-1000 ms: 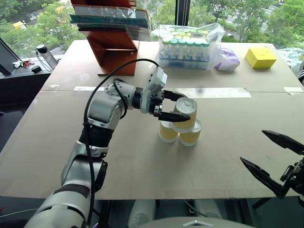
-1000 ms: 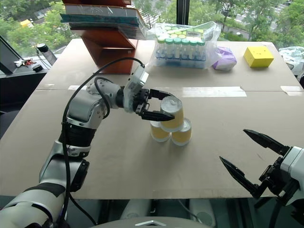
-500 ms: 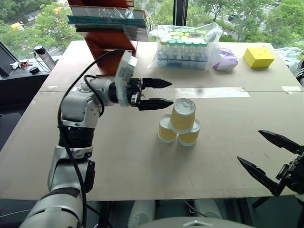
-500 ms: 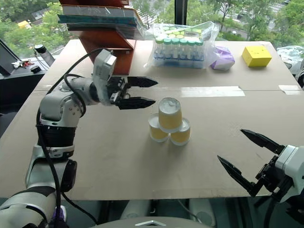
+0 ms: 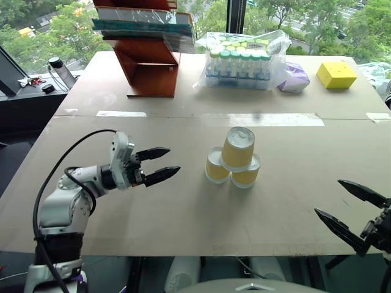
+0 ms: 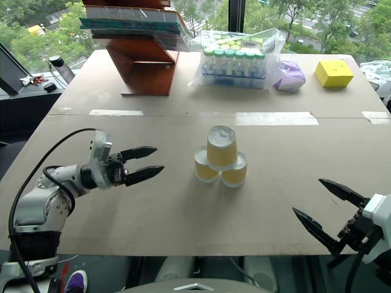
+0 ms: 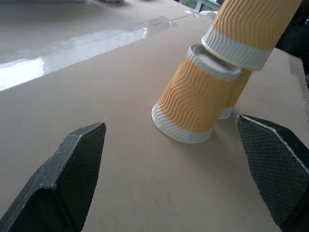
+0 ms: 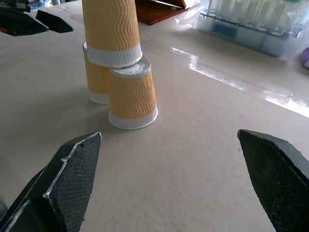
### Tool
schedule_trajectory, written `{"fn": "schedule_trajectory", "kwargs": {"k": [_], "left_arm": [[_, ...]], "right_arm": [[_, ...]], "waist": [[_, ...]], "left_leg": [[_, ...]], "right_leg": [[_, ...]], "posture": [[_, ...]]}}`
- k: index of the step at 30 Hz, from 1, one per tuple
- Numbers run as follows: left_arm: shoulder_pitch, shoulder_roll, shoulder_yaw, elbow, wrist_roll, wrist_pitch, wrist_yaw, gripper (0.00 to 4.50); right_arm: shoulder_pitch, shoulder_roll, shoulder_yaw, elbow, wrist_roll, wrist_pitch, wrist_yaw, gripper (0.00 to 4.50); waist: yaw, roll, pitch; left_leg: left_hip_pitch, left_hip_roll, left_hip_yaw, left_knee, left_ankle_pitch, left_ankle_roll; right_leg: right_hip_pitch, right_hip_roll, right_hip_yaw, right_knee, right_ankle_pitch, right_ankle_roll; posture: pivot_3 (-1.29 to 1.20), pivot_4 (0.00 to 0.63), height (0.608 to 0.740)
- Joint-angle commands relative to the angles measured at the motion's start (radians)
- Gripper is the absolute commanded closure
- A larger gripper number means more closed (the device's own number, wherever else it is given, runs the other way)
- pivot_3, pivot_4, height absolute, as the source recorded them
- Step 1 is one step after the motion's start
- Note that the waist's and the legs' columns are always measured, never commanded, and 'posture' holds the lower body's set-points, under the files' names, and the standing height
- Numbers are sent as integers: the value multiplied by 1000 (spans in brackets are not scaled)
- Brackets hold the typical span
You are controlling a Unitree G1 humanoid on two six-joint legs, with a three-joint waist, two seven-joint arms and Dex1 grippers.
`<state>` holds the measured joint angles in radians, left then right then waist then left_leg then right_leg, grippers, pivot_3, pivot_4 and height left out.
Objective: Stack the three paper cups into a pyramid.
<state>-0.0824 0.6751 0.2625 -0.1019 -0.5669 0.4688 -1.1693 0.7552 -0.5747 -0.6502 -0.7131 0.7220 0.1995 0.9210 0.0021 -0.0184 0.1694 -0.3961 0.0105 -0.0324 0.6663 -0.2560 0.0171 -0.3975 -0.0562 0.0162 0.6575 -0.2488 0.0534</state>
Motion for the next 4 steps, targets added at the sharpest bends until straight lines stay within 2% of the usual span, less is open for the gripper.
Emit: {"fn": "schedule_trajectory", "kwargs": {"k": [1, 4], "left_arm": [[70, 15, 59, -95, -4, -48, 36, 44], [156, 20, 90, -149, -23, -24, 64, 44]], "right_arm": [[31, 12, -53, 37, -4, -49, 54, 0], [45, 25, -62, 74, -14, -67, 71, 0]], "waist": [[11, 0, 0], [12, 0, 0]], "left_leg": [[0, 0, 0, 0, 0, 0], [0, 0, 1, 0, 0, 0]], "right_leg": [[0, 0, 0, 0, 0, 0], [1, -5, 1, -1, 0, -1]], "posture": [[0, 150, 740], [0, 150, 740]]}}
